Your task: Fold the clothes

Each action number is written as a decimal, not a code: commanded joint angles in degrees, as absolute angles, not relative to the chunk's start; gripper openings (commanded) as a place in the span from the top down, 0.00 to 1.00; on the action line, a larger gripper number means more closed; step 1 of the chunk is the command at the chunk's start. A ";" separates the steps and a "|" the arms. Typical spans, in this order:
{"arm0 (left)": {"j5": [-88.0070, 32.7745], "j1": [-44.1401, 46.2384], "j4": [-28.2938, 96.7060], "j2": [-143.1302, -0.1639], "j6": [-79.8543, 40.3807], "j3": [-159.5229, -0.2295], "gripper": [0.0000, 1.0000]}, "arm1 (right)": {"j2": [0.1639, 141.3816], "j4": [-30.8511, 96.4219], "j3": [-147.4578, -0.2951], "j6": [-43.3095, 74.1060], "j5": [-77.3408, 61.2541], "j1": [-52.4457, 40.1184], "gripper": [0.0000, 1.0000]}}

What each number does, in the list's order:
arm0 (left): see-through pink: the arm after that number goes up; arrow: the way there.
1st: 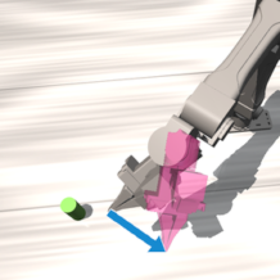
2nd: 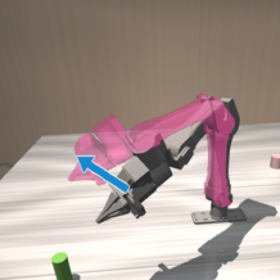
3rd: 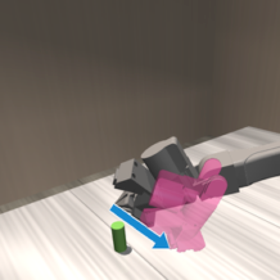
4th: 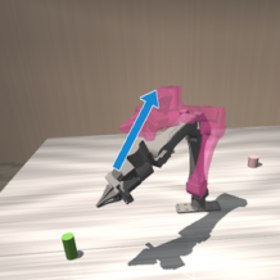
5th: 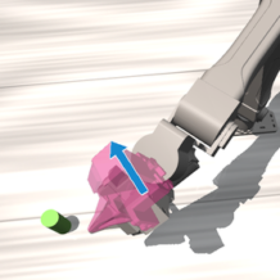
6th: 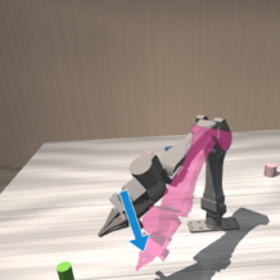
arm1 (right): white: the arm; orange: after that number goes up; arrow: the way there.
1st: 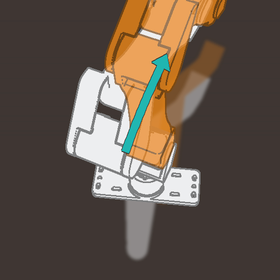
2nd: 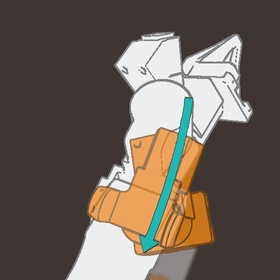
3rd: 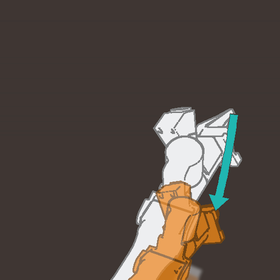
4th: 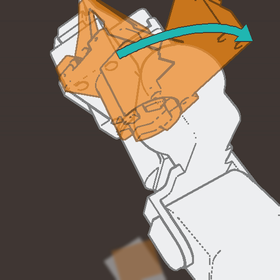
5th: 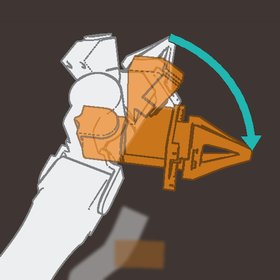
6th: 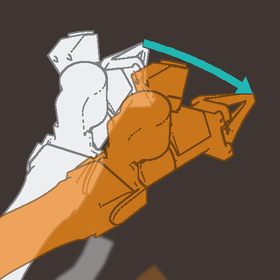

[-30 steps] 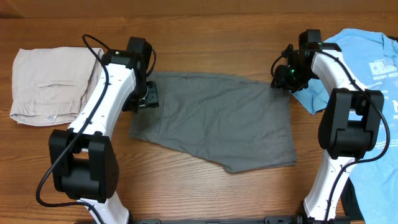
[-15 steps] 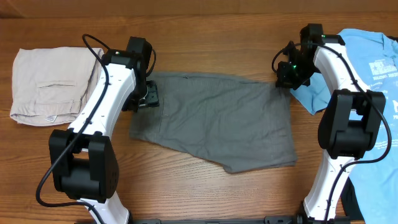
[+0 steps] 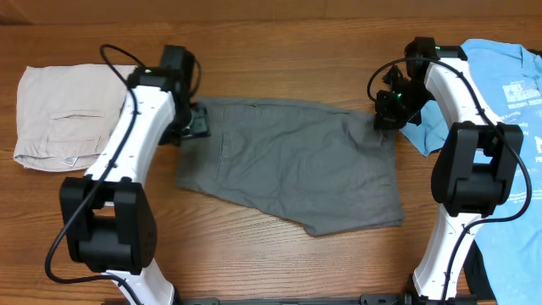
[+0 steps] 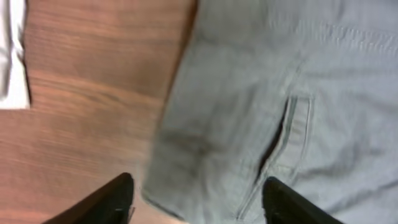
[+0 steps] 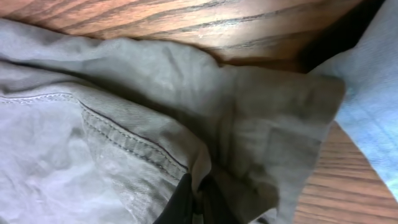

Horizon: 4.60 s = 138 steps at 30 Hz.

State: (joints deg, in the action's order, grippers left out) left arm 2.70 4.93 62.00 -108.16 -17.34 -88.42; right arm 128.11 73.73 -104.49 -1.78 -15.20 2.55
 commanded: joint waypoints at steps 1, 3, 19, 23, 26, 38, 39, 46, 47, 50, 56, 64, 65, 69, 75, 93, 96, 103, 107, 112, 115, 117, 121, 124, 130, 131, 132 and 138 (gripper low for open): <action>-6.72 0.34 59.35 -108.47 -7.84 -87.79 0.29 | 128.60 73.82 -106.08 -1.26 -15.75 1.50 0.96; -11.51 -1.45 57.32 -108.66 -4.32 -87.79 0.32 | 128.60 73.67 -106.08 -1.26 -15.75 1.15 0.96; -19.92 -0.93 43.05 -120.73 9.45 -87.79 0.48 | 128.60 73.47 -106.08 -1.28 -15.07 0.60 0.96; -19.81 -1.39 41.17 -123.31 9.43 -87.79 0.49 | 128.60 73.82 -106.08 -1.28 -15.09 0.60 0.96; -19.20 -1.67 40.40 -123.17 9.43 -87.90 0.49 | 128.60 73.80 -106.08 -1.28 -15.07 0.60 0.96; -9.19 -1.85 42.87 -122.80 9.45 -90.30 0.37 | 128.60 73.82 -106.08 -1.28 -15.07 0.60 0.95; -8.29 -1.85 42.87 -122.80 9.45 -90.28 0.37 | 128.60 73.80 -106.08 -1.28 -15.09 0.60 0.95; -8.19 -1.78 41.01 -122.85 9.80 -90.28 0.29 | 128.60 73.76 -106.08 -1.28 -15.07 0.60 0.95; -8.21 -1.78 40.49 -122.85 10.22 -90.28 0.28 | 128.60 73.78 -106.08 -1.28 -15.07 0.60 0.95; -8.49 -1.78 38.59 -122.85 10.31 -90.28 0.24 | 128.60 73.73 -106.08 -1.28 -15.09 0.60 0.95; -10.00 -1.78 36.07 -122.89 10.31 -90.28 0.15 | 128.60 73.63 -106.08 -1.28 -15.09 0.60 0.94; -13.82 -1.80 36.03 -124.09 10.33 -90.15 0.21 | 128.62 73.21 -105.71 -1.28 -15.09 0.58 0.92; -13.82 -1.80 36.12 -124.46 10.33 -90.15 0.21 | 128.62 73.19 -105.69 -1.28 -15.09 0.58 0.92; -14.35 -1.80 36.51 -125.91 10.33 -90.15 0.21 | 128.62 72.75 -105.34 -1.28 -15.09 0.58 0.92; -14.66 -1.80 36.58 -125.86 10.31 -90.17 0.42 | 128.62 72.49 -105.23 -1.26 -15.09 0.58 0.91; -14.50 -1.96 47.27 -125.45 10.22 -98.74 0.96 | 128.62 72.10 -105.23 -1.28 -15.09 0.58 0.93; -14.92 -1.87 53.15 -125.45 9.78 -101.78 0.96 | 128.57 71.72 -105.34 -1.28 -15.59 0.58 0.96; -16.91 -1.85 66.24 -125.34 8.05 -108.47 0.96 | 125.93 72.99 -105.89 0.05 -19.79 0.60 0.96; -19.31 -1.85 70.85 -124.81 4.38 -108.99 0.96 | 122.30 76.12 -105.89 1.80 -19.79 0.60 0.96; -19.44 -1.72 75.94 -124.60 1.41 -108.97 0.96 | 120.27 83.05 -105.89 3.14 -19.68 0.60 0.96; -17.85 -1.19 77.82 -124.25 -1.06 -108.97 0.96 | 120.11 86.59 -105.89 3.49 -19.81 0.60 0.96; -16.40 -0.51 78.89 -124.09 -3.20 -108.97 0.96 | 120.11 88.92 -105.89 3.49 -19.81 0.54 0.96; -12.58 1.89 82.54 -124.07 -5.89 -108.92 0.96 | 120.11 92.53 -105.71 3.49 -19.79 -0.14 0.96; -8.14 4.19 85.30 -124.07 -9.08 -108.90 0.96 | 120.11 93.95 -105.67 4.43 -19.79 -1.19 0.96; -4.23 8.91 87.81 -124.07 -15.18 -107.26 0.96 | 120.11 94.96 -101.73 7.81 -18.90 -4.60 0.96; -3.95 9.39 87.79 -124.07 -15.84 -106.50 0.95 | 120.11 94.67 -100.60 8.25 -18.41 -5.21 0.96; -3.86 9.85 87.77 -124.07 -16.19 -105.49 0.96 | 120.11 94.15 -99.07 9.32 -17.45 -5.87 0.96; -3.84 10.55 84.79 -124.07 -17.47 -97.17 0.96 | 120.11 88.77 -89.23 15.62 -11.33 -7.81 0.96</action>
